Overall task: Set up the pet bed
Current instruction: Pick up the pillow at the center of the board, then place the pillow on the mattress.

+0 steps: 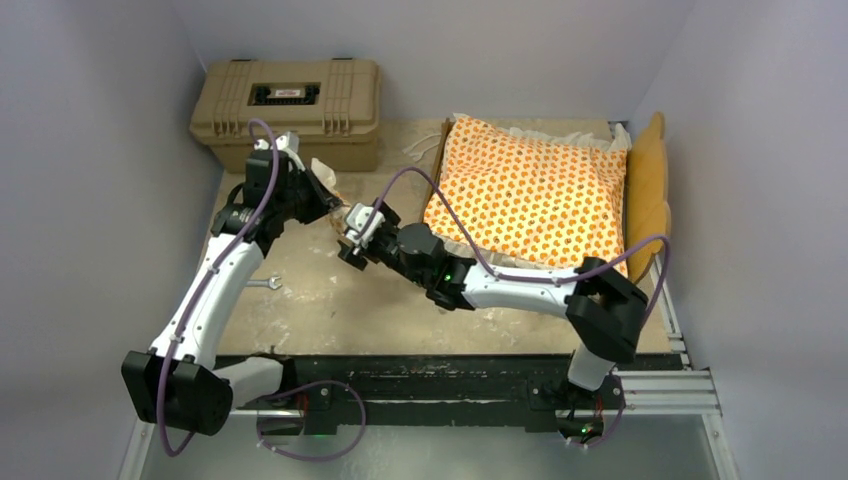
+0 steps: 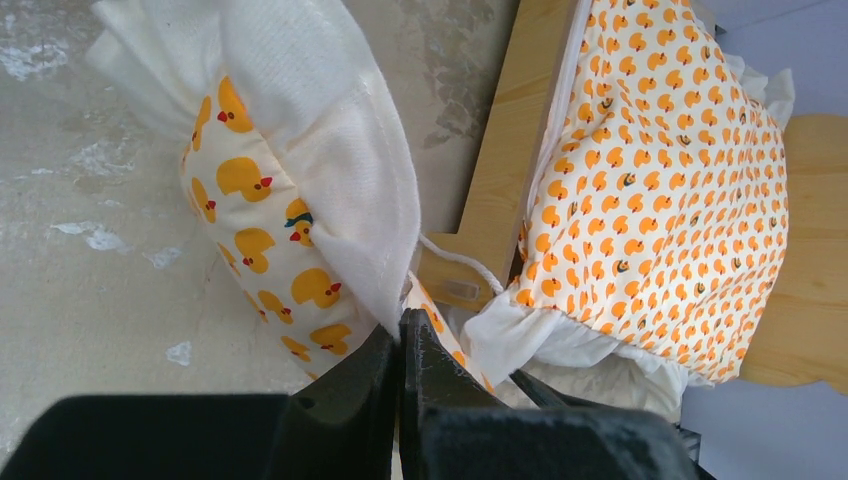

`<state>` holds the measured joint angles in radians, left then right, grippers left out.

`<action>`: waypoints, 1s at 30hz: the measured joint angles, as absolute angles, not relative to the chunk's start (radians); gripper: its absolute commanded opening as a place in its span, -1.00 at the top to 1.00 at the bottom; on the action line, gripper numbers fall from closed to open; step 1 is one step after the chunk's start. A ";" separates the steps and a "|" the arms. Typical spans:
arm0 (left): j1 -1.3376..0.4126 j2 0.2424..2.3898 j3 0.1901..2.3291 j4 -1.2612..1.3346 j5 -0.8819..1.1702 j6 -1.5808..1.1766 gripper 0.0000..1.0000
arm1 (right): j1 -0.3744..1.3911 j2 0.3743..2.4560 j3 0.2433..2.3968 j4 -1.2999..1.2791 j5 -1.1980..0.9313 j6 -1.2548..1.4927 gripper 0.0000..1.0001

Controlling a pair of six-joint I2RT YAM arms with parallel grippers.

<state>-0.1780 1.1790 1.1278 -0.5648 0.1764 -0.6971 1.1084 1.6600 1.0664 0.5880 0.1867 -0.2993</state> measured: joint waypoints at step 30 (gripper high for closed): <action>-0.188 0.983 1.230 -0.533 -0.056 -0.434 -0.68 | 0.940 1.410 1.288 0.106 0.316 0.008 1.00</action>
<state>-0.1879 0.9829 1.2304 -0.5327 -0.0563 -0.4339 0.9398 1.4097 1.2877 0.1059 0.3164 0.0082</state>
